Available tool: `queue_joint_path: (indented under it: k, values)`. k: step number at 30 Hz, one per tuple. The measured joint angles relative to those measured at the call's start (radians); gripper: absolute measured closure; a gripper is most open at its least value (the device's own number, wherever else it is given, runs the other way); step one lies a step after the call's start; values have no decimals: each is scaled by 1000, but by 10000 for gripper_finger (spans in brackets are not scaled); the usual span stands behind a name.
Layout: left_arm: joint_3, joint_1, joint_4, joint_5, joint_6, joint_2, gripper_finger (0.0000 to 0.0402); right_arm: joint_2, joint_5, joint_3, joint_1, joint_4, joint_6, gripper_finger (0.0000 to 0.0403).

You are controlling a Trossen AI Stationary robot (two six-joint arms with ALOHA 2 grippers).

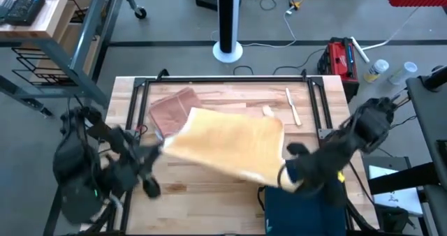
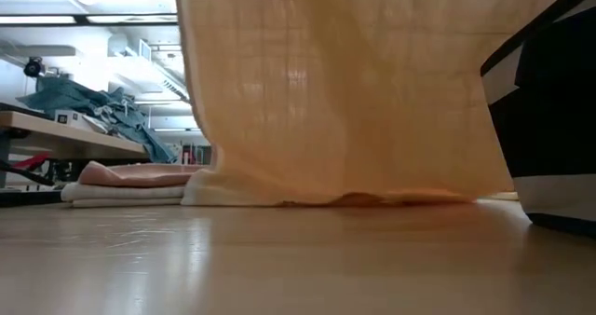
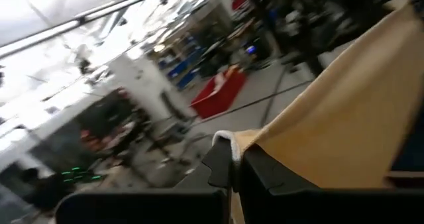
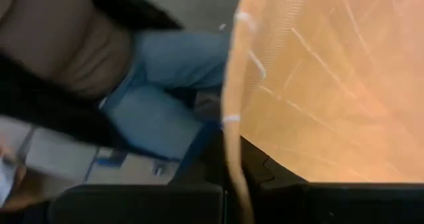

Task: Fold towel
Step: Fold the yellow towel

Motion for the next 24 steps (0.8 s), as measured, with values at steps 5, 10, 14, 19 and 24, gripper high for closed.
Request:
queue_joint_path:
  k: [5,10,14,19,24]
  values:
    - [-84,-121,260,2,-39,39,401,59,-1,-1,71,54,-1,403]
    - [-115,-240,701,10,99,112,401,89,-20,0,96,111,6,403]
    - [-115,-289,907,2,181,175,401,98,-36,0,101,139,-13,403]
    - [-83,-300,937,3,158,229,401,99,-114,0,103,170,1,403]
    - [-23,-313,941,4,3,272,401,95,-155,0,103,226,130,403]
